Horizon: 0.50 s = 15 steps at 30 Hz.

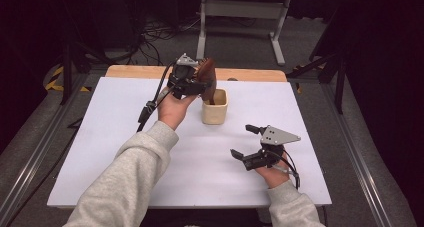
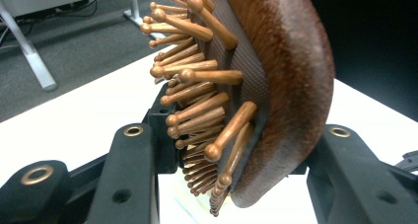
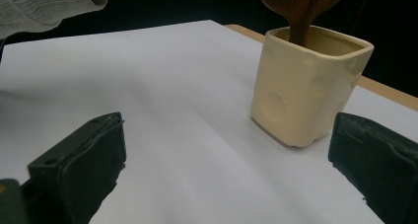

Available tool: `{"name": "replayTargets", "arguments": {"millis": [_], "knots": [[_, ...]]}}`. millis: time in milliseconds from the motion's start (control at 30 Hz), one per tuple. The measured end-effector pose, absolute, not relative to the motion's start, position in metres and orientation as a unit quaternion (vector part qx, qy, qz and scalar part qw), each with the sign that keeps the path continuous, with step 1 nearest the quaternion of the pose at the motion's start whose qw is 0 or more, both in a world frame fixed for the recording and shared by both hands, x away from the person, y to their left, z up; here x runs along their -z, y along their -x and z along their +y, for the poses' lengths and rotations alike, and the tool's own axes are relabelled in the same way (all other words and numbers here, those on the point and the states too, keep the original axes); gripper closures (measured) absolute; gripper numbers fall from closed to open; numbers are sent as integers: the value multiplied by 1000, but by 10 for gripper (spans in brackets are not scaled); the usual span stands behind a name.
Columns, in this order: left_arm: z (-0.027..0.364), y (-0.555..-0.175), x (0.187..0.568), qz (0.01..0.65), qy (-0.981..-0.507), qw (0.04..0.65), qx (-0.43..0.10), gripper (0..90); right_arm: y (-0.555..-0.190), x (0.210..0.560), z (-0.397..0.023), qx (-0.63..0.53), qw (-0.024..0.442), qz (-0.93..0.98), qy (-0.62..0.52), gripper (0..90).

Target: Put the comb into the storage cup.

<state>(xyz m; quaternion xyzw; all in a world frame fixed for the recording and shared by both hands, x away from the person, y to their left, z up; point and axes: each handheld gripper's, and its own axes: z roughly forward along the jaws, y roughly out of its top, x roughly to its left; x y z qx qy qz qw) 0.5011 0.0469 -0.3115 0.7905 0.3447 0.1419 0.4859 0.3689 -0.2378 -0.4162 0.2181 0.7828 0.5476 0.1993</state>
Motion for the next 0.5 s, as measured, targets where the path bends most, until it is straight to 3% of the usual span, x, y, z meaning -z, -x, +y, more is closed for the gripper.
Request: {"name": "replayTargets", "arguments": {"millis": [500], "knots": [[48, -503, 319, 358, -795, 473, -127, 517, -369, 416, -237, -548, 197, 783, -218, 18]]}}
